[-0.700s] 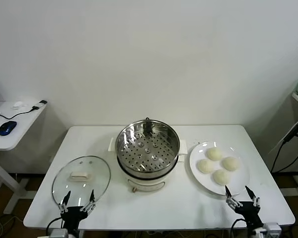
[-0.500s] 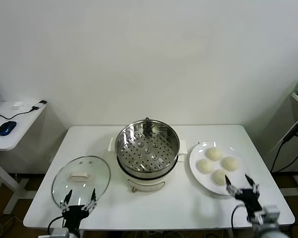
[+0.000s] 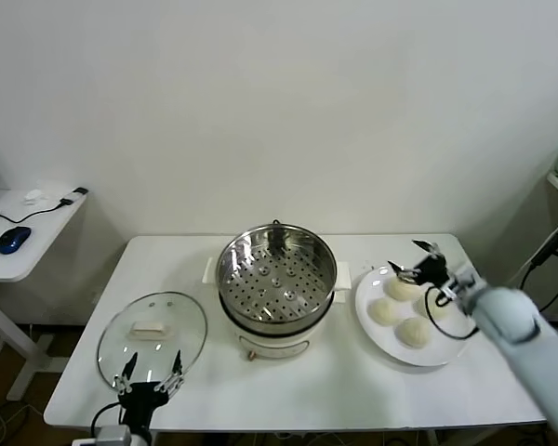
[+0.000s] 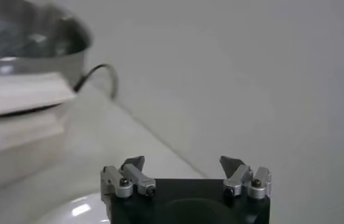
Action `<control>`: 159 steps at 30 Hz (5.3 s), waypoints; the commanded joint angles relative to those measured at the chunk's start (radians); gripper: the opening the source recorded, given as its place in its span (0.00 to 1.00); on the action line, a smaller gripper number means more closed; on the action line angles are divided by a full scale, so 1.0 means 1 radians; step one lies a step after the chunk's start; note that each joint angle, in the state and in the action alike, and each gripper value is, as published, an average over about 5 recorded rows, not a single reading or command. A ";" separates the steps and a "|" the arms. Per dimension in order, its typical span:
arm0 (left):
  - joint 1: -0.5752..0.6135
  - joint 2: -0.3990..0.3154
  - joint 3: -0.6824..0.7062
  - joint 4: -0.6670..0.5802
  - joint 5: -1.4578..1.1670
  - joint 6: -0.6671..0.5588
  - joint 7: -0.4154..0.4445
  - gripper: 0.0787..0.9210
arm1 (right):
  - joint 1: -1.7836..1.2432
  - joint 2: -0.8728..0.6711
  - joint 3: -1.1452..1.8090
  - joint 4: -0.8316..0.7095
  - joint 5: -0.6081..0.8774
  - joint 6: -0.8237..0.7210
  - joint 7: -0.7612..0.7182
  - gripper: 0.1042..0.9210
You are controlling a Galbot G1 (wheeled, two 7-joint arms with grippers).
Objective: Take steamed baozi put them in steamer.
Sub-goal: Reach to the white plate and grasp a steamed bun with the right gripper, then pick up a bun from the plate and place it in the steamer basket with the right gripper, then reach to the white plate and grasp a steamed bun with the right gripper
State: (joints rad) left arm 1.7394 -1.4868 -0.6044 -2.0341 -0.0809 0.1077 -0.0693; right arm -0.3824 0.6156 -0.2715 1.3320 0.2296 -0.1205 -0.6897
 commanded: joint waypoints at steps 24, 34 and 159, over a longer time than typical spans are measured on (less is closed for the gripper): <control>-0.009 0.000 0.007 0.034 0.001 -0.023 0.001 0.88 | 0.638 0.402 -0.955 -0.761 -0.087 0.127 -0.426 0.88; -0.007 -0.011 0.014 0.045 0.005 -0.036 -0.001 0.88 | 0.561 0.465 -0.863 -0.833 -0.105 0.120 -0.403 0.88; 0.043 -0.022 0.050 0.025 0.041 -0.075 -0.022 0.88 | 0.724 0.228 -1.288 -0.193 0.274 -0.142 -0.074 0.88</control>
State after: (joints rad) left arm 1.7797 -1.5083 -0.5543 -2.0112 -0.0407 0.0332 -0.0909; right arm 0.5660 0.7894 -1.7243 1.2442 0.5172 -0.1637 -0.8229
